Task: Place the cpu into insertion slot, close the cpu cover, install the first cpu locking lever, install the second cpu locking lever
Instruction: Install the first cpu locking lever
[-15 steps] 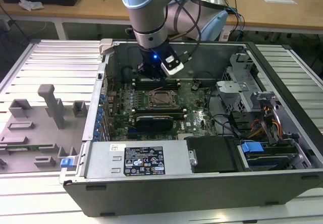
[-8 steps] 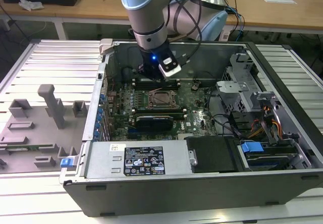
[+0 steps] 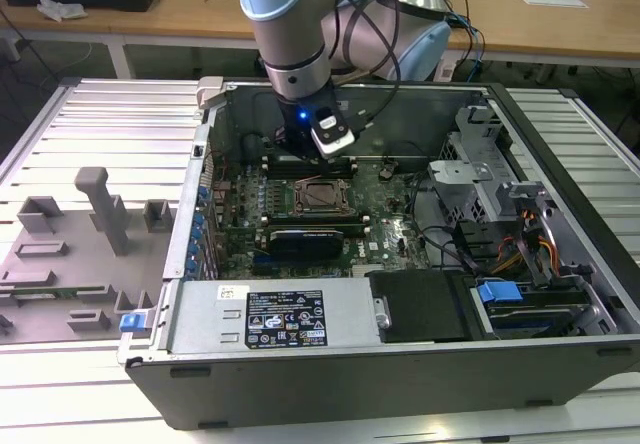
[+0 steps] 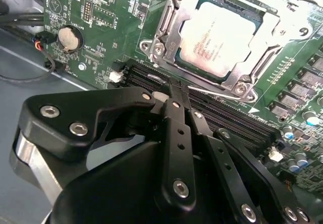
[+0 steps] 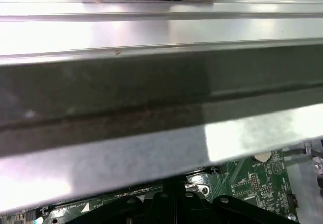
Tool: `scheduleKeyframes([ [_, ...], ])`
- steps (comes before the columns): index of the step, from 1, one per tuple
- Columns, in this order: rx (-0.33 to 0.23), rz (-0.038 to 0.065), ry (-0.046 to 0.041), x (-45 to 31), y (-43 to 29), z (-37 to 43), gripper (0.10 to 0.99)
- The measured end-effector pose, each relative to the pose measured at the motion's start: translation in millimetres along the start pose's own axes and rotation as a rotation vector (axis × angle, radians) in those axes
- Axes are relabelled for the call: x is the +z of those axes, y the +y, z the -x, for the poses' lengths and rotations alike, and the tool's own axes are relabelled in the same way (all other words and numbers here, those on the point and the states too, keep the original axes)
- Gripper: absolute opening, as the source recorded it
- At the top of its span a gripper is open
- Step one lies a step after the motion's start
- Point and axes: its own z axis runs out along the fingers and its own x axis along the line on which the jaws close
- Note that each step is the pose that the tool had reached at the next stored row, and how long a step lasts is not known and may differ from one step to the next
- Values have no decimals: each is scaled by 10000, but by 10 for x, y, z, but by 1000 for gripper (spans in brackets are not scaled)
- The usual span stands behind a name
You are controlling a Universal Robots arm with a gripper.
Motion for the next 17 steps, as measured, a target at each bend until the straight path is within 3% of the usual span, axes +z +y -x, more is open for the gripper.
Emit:
scheduleKeyframes([
  [14, 1012, -260, -181, 100, 10, -30, 106],
  [17, 1101, -272, -199, 113, 9, -32, 106],
])
